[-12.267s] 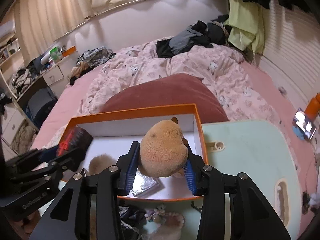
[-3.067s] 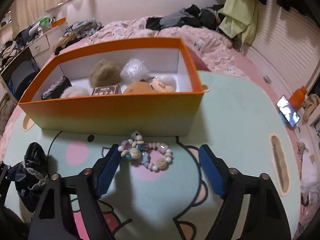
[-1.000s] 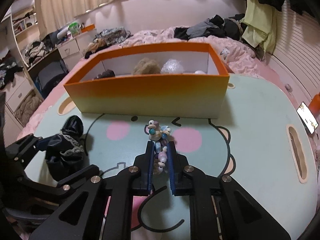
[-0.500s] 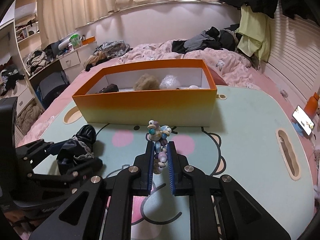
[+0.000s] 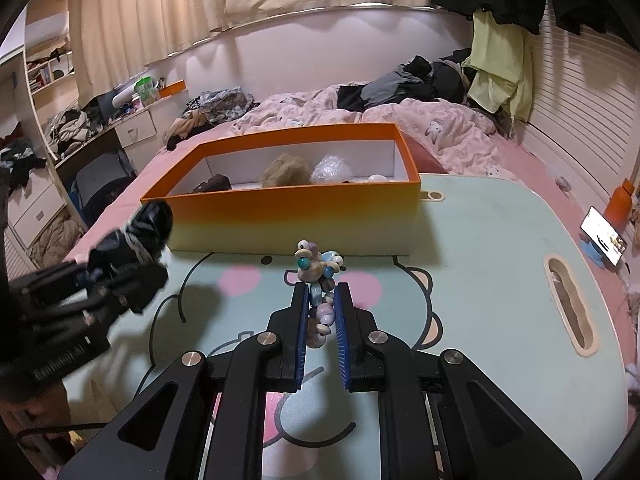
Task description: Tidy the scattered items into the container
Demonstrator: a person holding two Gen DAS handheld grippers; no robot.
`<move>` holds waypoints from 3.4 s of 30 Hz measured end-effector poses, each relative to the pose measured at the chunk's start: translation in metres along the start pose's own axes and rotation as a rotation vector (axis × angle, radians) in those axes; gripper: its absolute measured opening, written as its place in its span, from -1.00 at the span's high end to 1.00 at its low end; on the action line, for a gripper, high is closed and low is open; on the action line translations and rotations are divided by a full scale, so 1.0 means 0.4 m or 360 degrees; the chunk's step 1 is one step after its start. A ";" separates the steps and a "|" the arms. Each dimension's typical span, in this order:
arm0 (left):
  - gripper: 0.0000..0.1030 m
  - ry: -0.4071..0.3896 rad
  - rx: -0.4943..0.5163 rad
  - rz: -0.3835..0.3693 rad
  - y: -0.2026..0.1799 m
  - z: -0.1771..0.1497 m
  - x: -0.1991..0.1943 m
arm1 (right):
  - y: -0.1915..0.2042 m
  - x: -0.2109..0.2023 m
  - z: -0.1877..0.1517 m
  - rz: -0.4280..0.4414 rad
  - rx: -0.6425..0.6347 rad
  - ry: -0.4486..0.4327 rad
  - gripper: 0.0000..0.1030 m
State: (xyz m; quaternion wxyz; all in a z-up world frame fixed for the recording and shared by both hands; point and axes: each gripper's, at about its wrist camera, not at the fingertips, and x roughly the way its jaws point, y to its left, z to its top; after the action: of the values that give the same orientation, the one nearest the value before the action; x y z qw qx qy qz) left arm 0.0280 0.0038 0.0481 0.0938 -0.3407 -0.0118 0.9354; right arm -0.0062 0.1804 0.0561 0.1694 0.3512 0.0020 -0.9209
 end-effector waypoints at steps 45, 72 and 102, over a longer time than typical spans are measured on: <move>0.36 0.0242 -0.0044 0.0051 0.055 0.225 0.226 | -0.006 0.187 0.244 -0.0002 0.0023 0.0077 0.73; -0.61 0.0129 -0.0144 0.0008 0.073 0.182 0.088 | 0.024 0.095 0.197 -0.0107 -0.0054 0.0022 0.47; -1.00 0.0353 -0.0030 0.0204 -0.016 -0.068 0.127 | -0.067 0.055 -0.009 -0.0237 0.0072 0.0325 -0.38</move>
State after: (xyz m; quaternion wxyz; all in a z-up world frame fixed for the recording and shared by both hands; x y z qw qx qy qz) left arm 0.0084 0.0181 -0.0046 0.0312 -0.4430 0.0117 0.8959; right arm -0.0278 0.1992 0.0360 0.0915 0.4457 0.0245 -0.8902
